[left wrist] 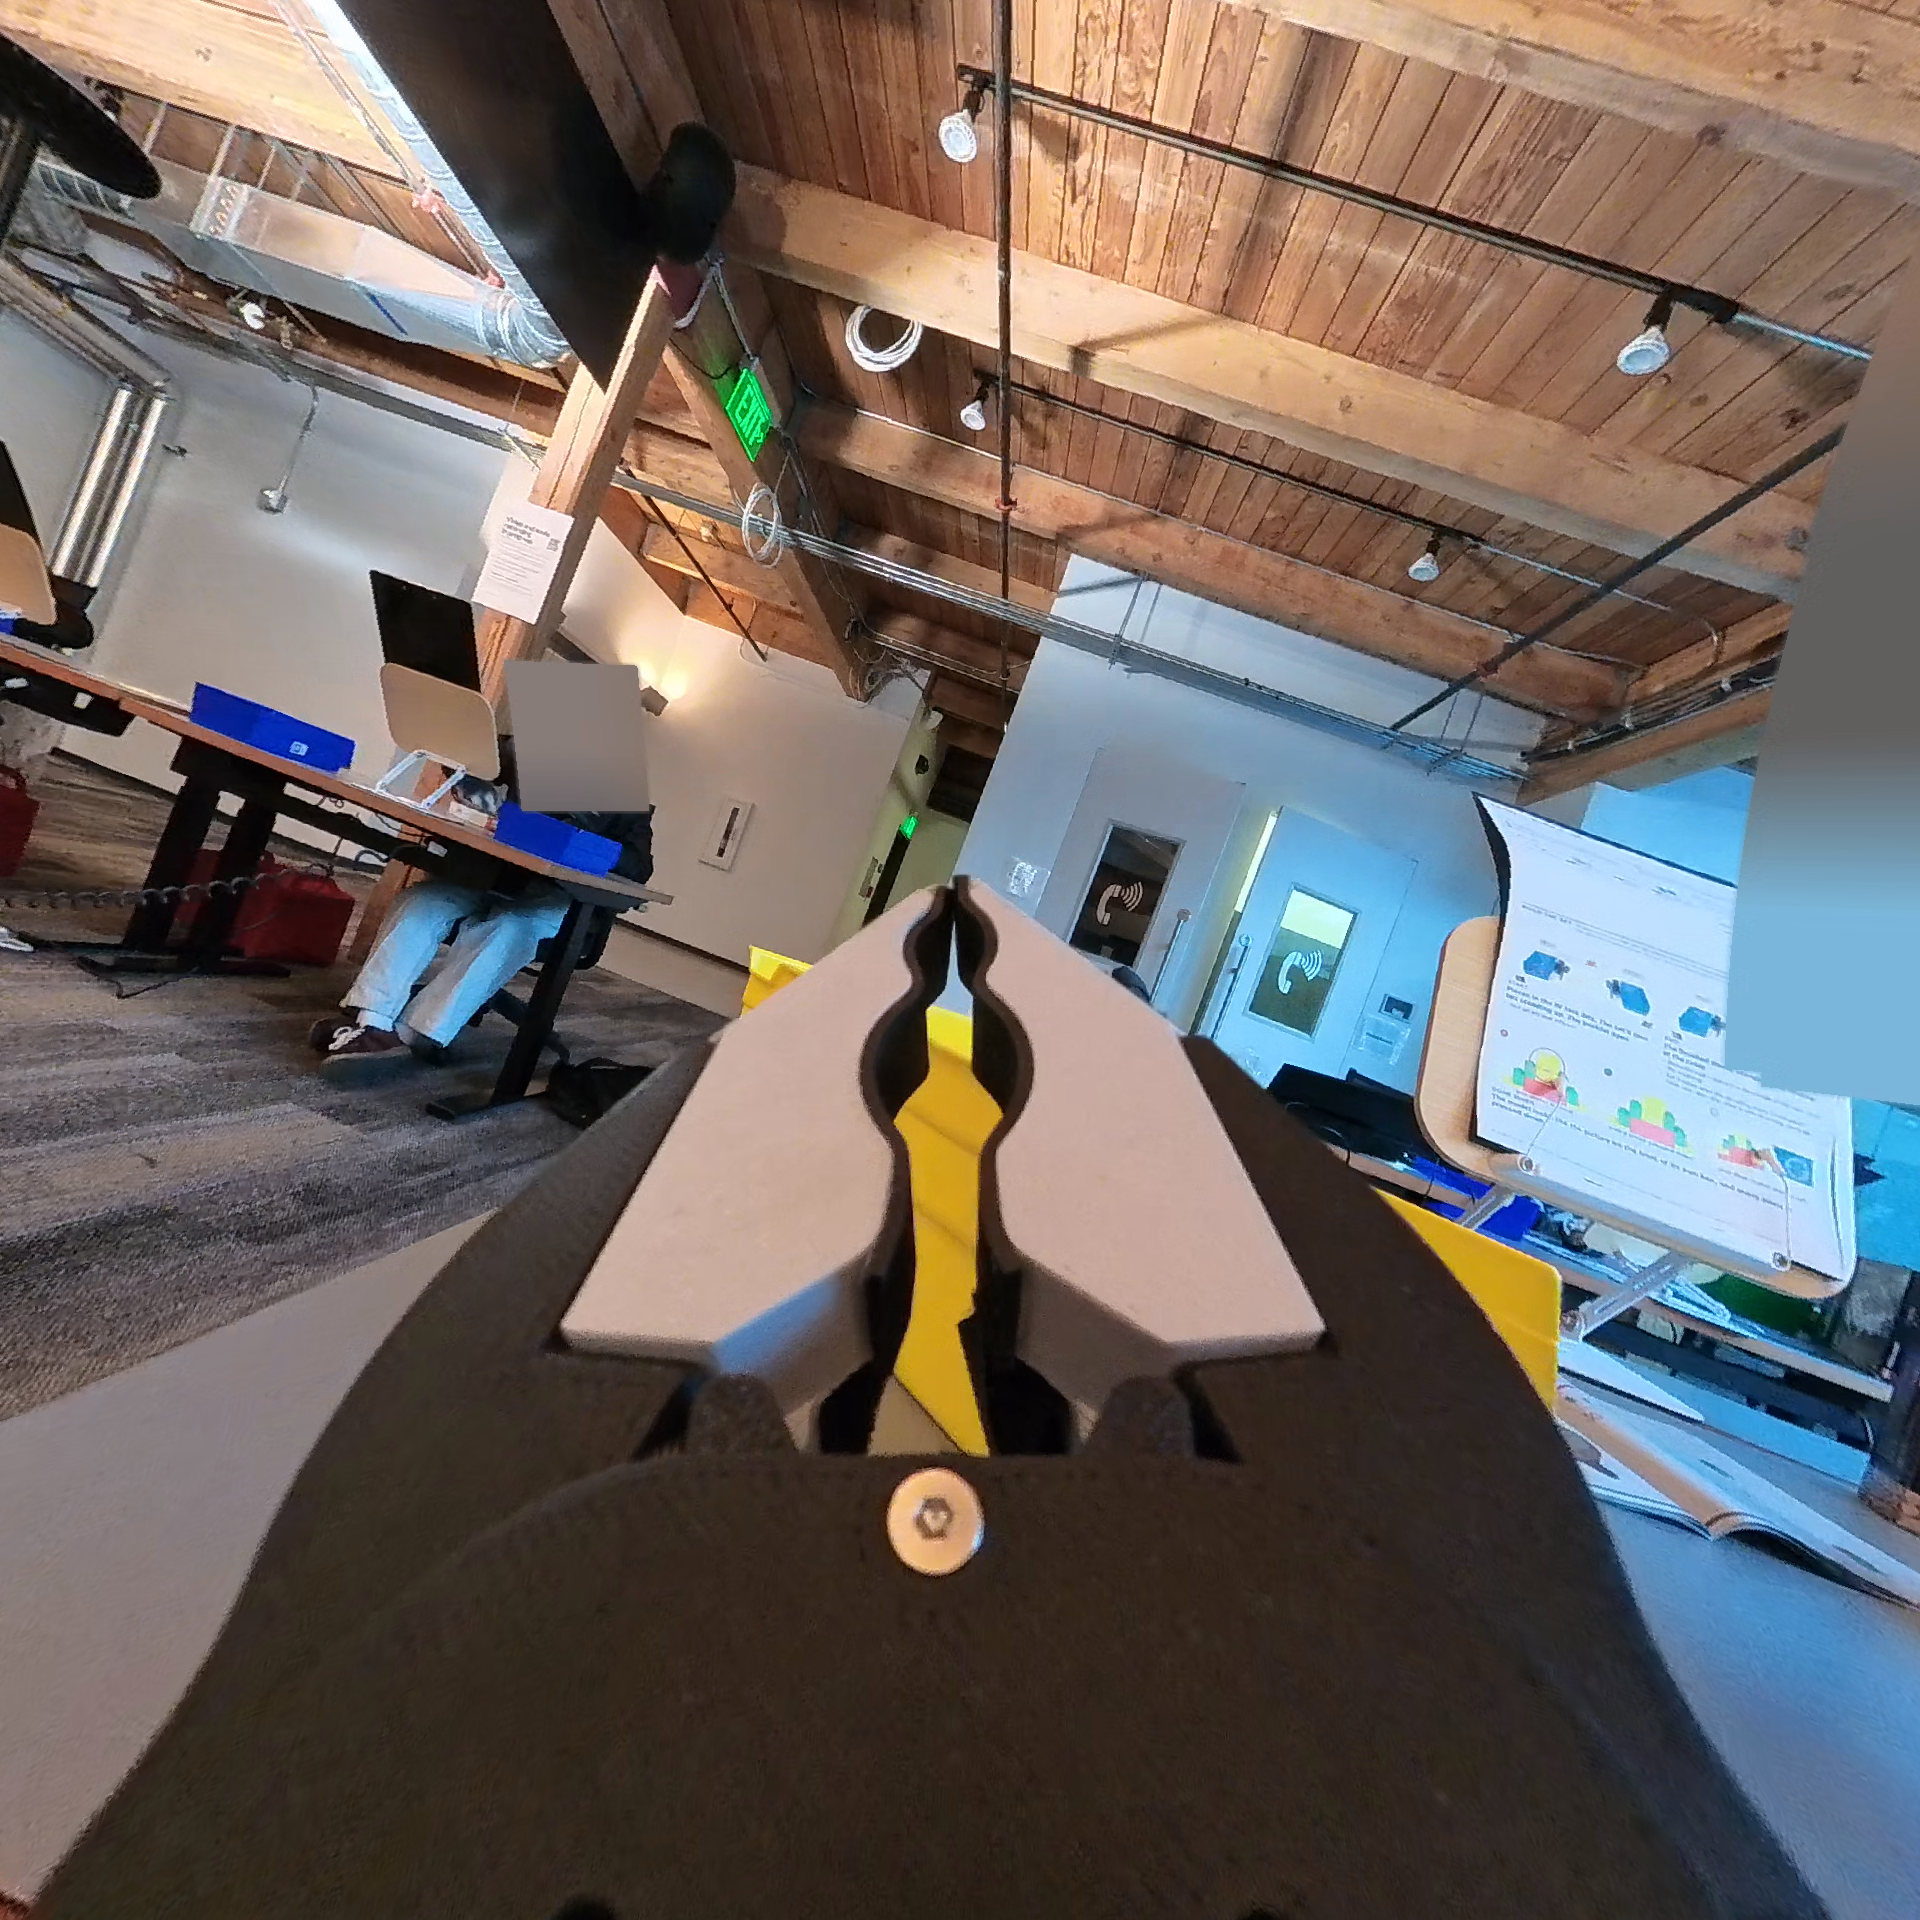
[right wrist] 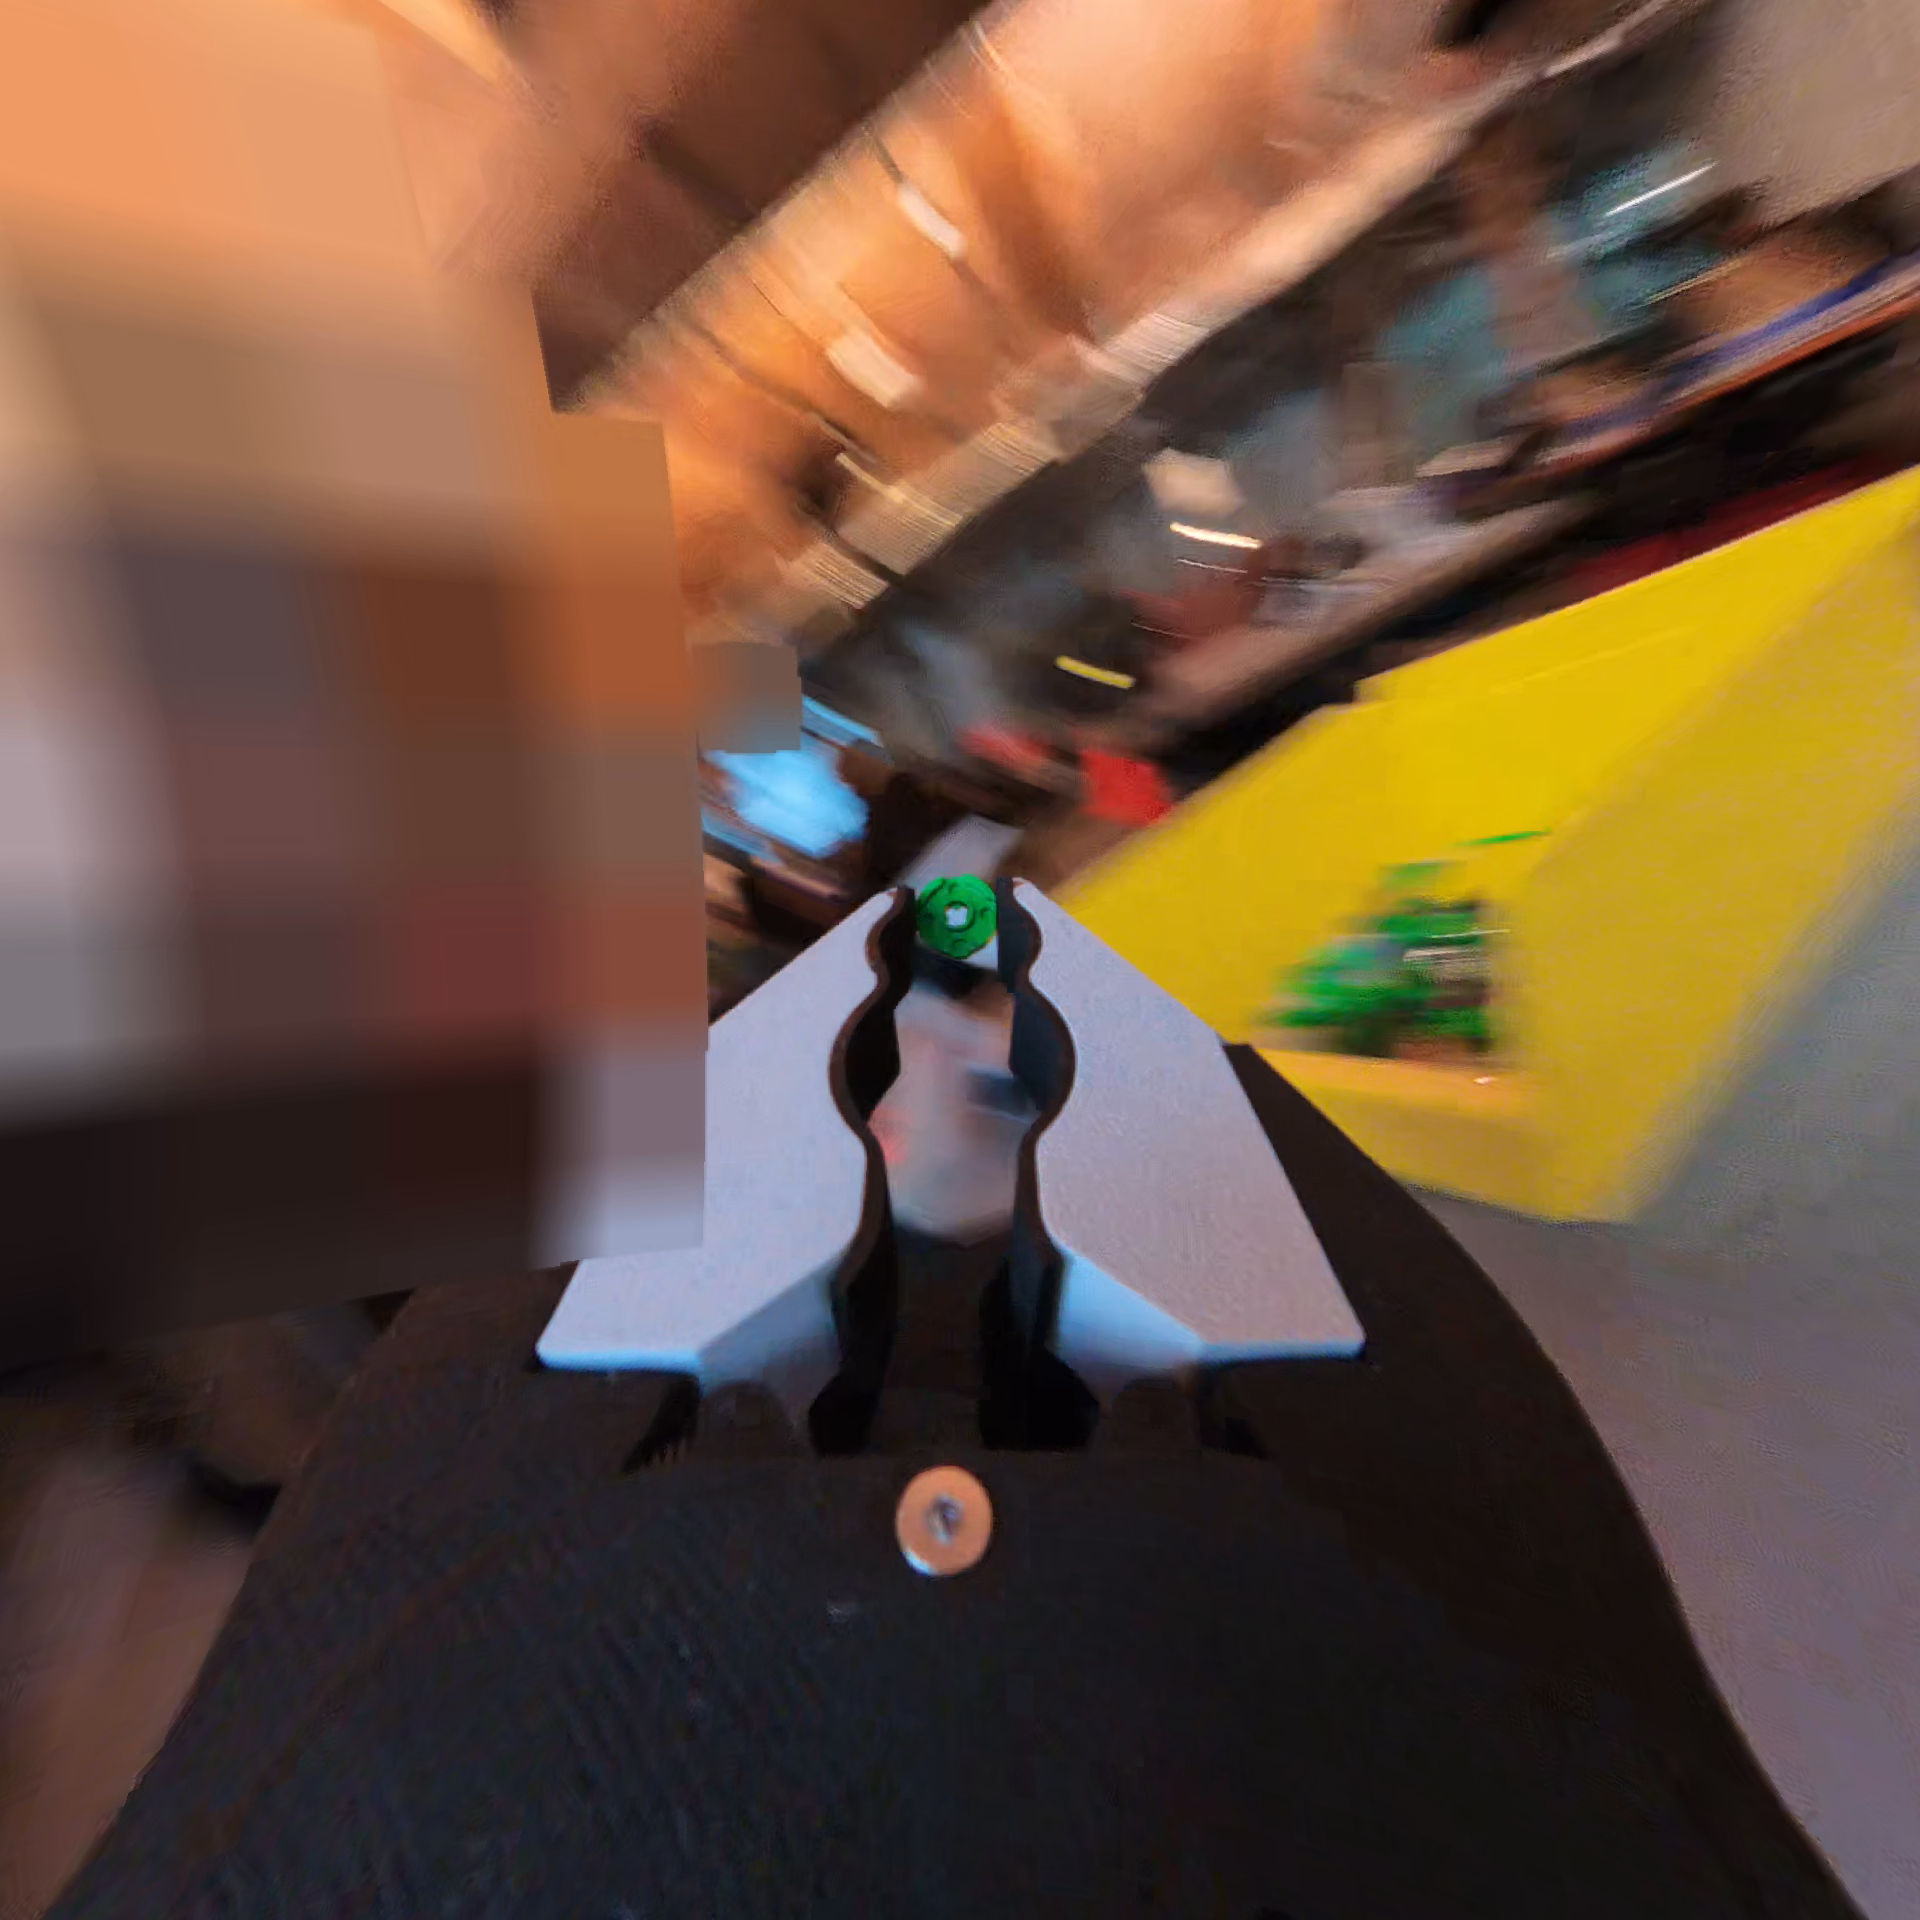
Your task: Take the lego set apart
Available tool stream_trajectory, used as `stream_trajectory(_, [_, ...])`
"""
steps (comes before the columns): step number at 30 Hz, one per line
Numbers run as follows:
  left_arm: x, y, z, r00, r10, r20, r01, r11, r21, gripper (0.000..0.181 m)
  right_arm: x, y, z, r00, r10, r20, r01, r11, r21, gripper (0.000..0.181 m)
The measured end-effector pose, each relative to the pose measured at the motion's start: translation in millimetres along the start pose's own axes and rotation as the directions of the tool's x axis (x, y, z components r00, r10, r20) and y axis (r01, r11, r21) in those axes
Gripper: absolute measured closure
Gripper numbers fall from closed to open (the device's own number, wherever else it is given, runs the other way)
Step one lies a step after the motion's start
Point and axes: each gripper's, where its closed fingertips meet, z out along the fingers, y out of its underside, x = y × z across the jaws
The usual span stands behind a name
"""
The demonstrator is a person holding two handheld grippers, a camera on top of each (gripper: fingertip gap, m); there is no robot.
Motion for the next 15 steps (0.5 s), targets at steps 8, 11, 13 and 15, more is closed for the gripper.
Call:
stream_trajectory(8, [-4.3,-1.4,-1.1,1.0,-0.028,0.011,0.028,1.0,0.01,0.181,20.9,32.4,38.8,0.645,-0.758,-0.097,0.548,0.548,-0.633,0.167])
stream_trajectory(11, [-3.6,-1.6,-1.4,1.0,-0.028,0.006,0.028,1.0,0.012,0.181,22.4,39.0,49.6,0.554,-0.832,-0.032,0.588,0.418,-0.693,0.167])
stream_trajectory(13, [-2.6,-2.4,-1.9,1.0,-0.023,0.0,0.023,1.0,0.018,0.181,27.0,42.9,58.3,0.512,-0.859,0.008,0.6,0.351,-0.719,0.167])
stream_trajectory(15, [-2.2,-2.9,-2.0,1.0,-0.016,-0.002,0.017,1.0,0.021,0.181,41.5,49.6,69.8,0.494,-0.868,0.047,0.583,0.291,-0.758,0.167])
